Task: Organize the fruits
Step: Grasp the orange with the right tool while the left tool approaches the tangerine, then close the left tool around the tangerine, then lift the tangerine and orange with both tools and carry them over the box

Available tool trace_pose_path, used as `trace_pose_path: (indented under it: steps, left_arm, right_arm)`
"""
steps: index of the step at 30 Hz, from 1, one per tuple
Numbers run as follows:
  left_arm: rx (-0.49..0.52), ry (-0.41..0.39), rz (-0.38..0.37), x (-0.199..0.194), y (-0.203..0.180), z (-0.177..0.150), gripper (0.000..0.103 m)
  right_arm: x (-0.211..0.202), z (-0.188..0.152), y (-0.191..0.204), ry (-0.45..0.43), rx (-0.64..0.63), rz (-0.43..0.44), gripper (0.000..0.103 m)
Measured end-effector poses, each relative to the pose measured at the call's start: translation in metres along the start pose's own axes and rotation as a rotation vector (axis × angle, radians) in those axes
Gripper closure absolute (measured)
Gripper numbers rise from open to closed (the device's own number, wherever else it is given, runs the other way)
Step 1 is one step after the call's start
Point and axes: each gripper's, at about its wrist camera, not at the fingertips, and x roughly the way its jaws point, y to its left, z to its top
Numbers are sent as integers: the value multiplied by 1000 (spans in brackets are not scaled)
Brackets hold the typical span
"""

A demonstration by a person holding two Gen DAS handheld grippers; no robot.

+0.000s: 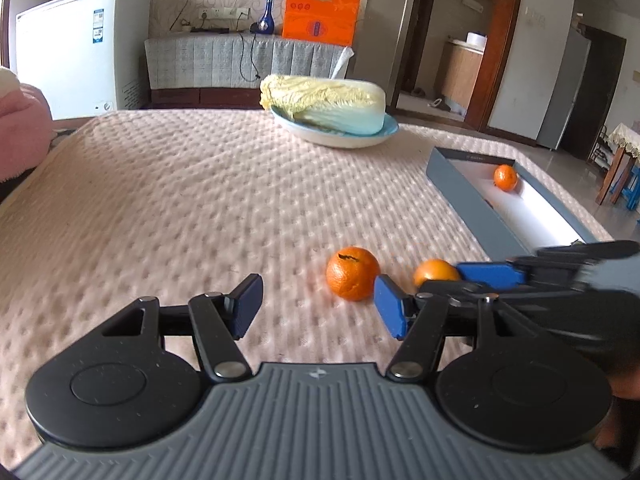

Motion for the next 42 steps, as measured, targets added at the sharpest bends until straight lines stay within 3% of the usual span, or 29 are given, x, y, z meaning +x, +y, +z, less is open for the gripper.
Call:
trace_pose_path:
  steps: [7, 14, 15, 17, 23, 29, 42]
  left_arm:
    - [-4, 8, -15, 24, -18, 8, 36]
    - [3, 67, 35, 50, -32, 6, 37]
    - [8, 63, 39, 51, -33, 6, 39]
    - [6, 59, 32, 53, -33, 6, 58]
    - [-26, 54, 46, 53, -30, 6, 62]
    - [-31, 8, 13, 30, -35, 10, 62]
    - [-38, -47, 60, -9, -18, 16, 62]
  right_arm:
    - [-23, -17, -12, 32, -15, 47, 69]
    - [-20, -20, -12, 51, -32, 51, 69]
    - [-19, -19, -12, 51, -33, 51, 69]
    - [-18, -19, -10, 49, -45, 46, 69]
    - [-18, -17, -7, 40, -49, 42, 69]
    - [-34, -15, -4, -27, -20, 58, 69]
    - [-84, -13, -7, -209, -9, 95, 69]
